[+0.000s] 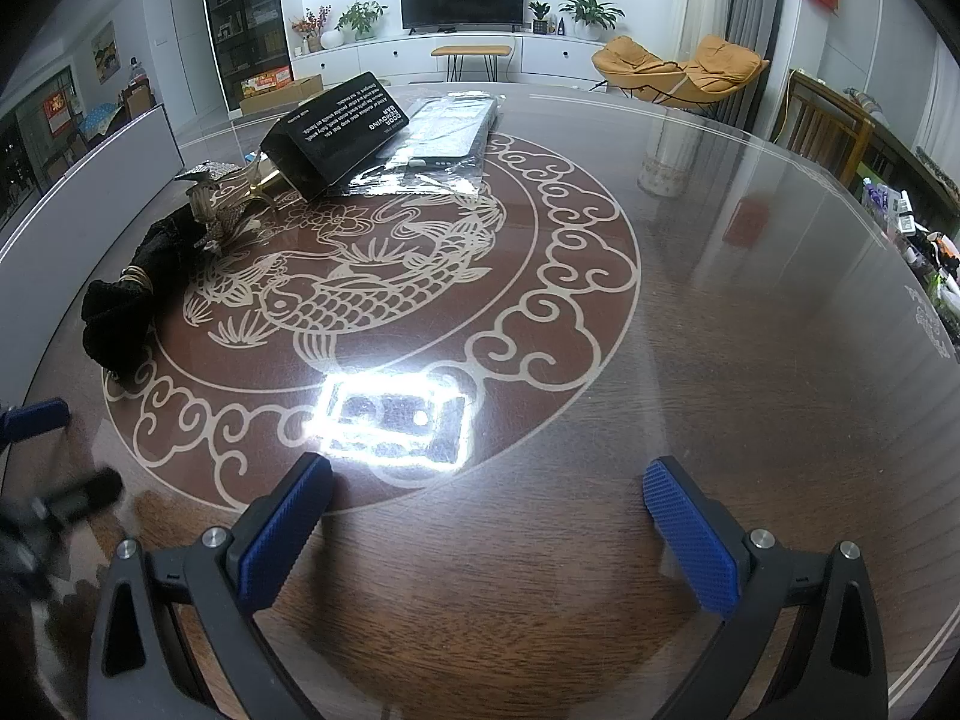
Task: Organize objects
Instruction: 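Grasp the black fuzzy slipper with the left tool while the right tool grasps the rhinestone bow clip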
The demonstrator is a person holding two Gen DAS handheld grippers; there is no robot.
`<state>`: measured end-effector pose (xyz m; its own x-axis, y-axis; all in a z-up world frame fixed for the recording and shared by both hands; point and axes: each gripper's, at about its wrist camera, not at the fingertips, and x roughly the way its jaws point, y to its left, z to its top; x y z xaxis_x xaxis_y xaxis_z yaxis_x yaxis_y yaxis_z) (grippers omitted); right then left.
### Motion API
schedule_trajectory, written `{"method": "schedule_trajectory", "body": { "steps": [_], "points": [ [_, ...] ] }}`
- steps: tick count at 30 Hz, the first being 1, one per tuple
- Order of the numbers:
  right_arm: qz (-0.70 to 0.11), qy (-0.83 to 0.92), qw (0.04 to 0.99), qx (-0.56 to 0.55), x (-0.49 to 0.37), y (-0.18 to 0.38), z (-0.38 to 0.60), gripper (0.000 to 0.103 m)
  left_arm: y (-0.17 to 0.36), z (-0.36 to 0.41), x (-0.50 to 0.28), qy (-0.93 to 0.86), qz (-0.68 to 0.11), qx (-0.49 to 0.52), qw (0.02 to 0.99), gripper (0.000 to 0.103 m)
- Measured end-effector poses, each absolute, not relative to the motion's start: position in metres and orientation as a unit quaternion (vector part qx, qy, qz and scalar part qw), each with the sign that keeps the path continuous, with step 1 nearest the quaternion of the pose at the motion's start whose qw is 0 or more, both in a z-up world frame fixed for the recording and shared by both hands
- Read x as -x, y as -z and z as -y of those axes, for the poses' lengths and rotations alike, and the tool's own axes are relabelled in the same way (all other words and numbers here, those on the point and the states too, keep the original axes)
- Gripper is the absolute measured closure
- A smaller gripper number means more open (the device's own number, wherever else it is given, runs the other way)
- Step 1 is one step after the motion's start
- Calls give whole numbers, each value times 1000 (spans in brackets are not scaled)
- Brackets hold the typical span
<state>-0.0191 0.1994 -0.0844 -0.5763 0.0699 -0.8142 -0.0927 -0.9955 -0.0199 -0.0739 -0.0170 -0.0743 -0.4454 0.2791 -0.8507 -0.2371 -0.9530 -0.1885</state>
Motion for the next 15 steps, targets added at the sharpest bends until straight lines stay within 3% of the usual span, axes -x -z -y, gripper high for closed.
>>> {"method": "schedule_trajectory", "body": {
  "steps": [3,9,11,13,15],
  "points": [
    [-12,-888,46,458,19,84,-199,0,58,21,101,-853,45,498,145,0],
    [-12,-888,46,458,19,84,-199,0,61,-8,160,-854,-39,501,135,1],
    [-12,-888,46,458,19,84,-199,0,68,-12,167,-853,-55,501,135,37],
    [-12,-888,46,458,19,85,-199,0,74,-12,170,-854,-69,498,130,64],
    [-12,-888,46,458,19,85,-199,0,73,-5,165,-863,-64,485,126,66]
  ]
}}
